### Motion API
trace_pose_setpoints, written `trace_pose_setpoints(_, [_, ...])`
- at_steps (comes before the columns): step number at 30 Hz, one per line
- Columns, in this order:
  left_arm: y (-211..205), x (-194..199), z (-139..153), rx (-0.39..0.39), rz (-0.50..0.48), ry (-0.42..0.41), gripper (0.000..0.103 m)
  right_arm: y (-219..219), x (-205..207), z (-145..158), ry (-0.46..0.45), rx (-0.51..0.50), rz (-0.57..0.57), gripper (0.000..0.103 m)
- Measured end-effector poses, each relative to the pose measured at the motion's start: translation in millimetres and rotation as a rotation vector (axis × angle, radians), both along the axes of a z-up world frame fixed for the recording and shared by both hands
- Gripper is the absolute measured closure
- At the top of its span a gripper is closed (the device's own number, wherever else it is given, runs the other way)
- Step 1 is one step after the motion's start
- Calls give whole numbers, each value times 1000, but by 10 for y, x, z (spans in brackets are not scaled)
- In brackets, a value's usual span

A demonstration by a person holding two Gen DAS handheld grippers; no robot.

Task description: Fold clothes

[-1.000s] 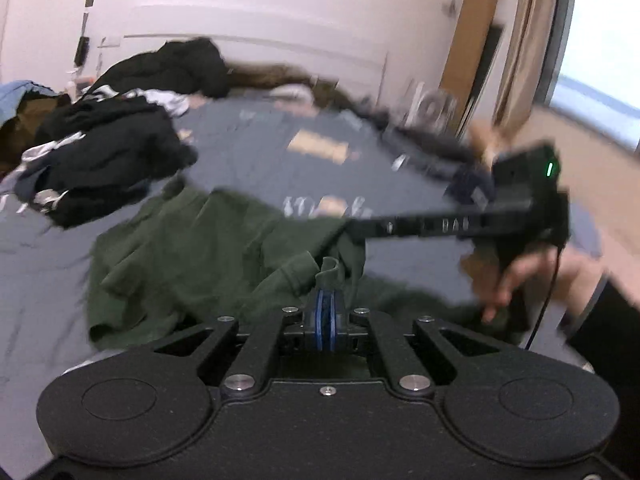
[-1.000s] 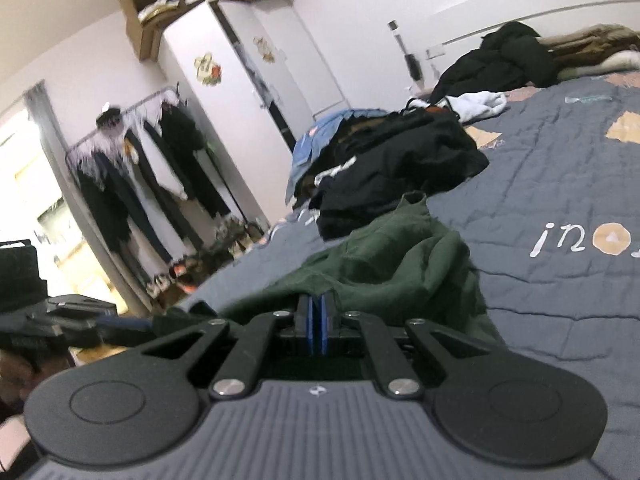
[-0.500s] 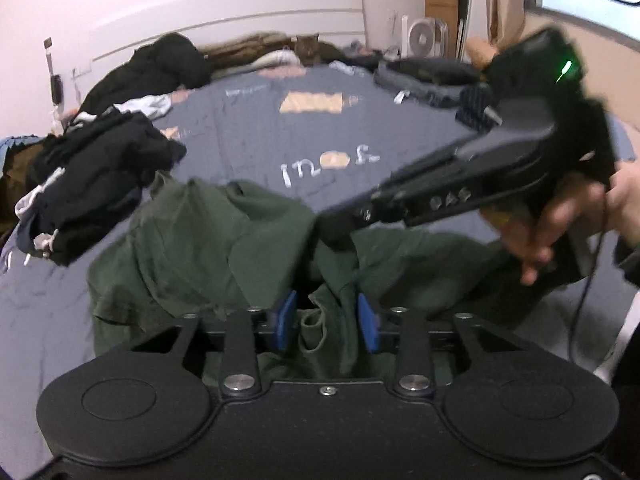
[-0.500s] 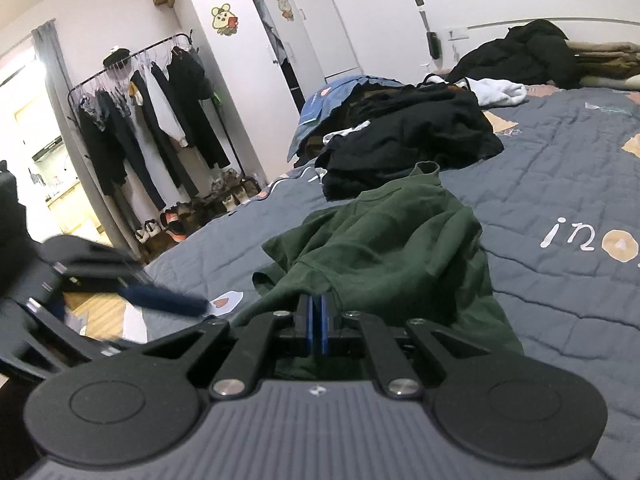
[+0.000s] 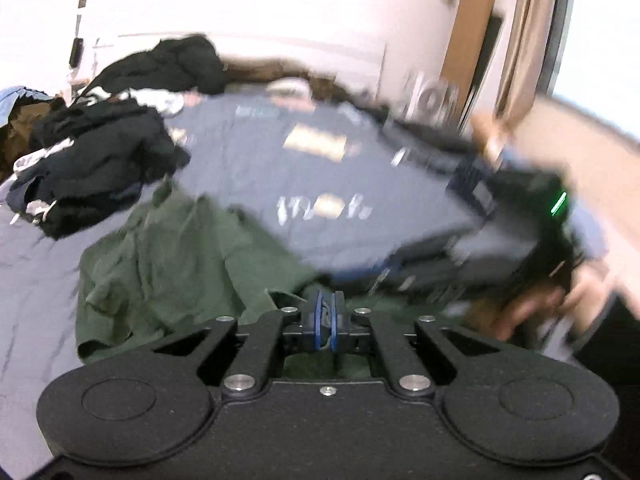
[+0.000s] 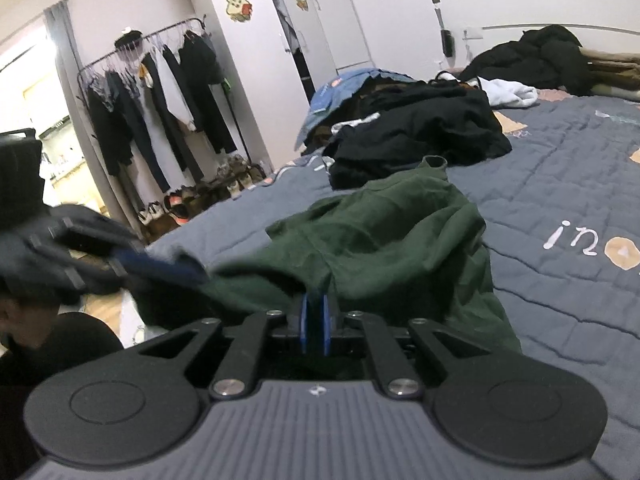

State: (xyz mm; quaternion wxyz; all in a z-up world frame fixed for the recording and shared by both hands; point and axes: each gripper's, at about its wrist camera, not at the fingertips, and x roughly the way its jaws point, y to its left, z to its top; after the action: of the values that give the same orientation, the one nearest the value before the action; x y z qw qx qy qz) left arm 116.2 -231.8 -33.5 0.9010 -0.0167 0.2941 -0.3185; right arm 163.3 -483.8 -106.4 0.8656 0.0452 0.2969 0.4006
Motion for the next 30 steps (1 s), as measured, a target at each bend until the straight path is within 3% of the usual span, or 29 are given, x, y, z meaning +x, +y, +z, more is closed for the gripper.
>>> trace_pose_setpoints(5, [76, -179, 307, -86, -20, -48, 100, 6, 2, -57, 11, -30, -2, 98])
trace_pose_setpoints(7, [141, -246, 389, -161, -50, -41, 100, 9, -10, -83, 14, -52, -3, 98])
trace_pose_setpoints(9, [195, -291, 396, -182, -60, -29, 100, -13, -16, -103, 25, -44, 6, 97])
trace_pose_setpoints(13, [252, -292, 211, -58, -9, 26, 100, -16, -19, -115, 31, -71, 14, 97])
trace_pose_setpoints(17, [238, -360, 89, 76, 55, 19, 96, 3, -16, -163, 49, -123, 12, 97])
trace_pose_setpoints(19, [176, -387, 85, 109, 45, -3, 85, 20, -34, -155, 48, -121, 21, 97])
trace_pose_setpoints(20, [115, -390, 53, 142, 29, -11, 80, 27, -42, -145, 44, -117, 24, 97])
trace_pose_setpoints(21, [35, -385, 2, 186, 5, -18, 68, 32, -47, -132, 38, -113, 25, 97])
trace_pose_setpoints(22, [-48, -395, -81, 240, -19, -34, 66, 35, -50, -121, 35, -107, 25, 97])
trace_pose_setpoints(25, [-242, -438, -441, 407, -88, -68, 66, 41, -51, -107, 34, -98, 20, 97])
trace_pose_setpoints(30, [-426, -397, -823, 524, -121, -69, 66, 64, -51, -100, 31, -104, 15, 97])
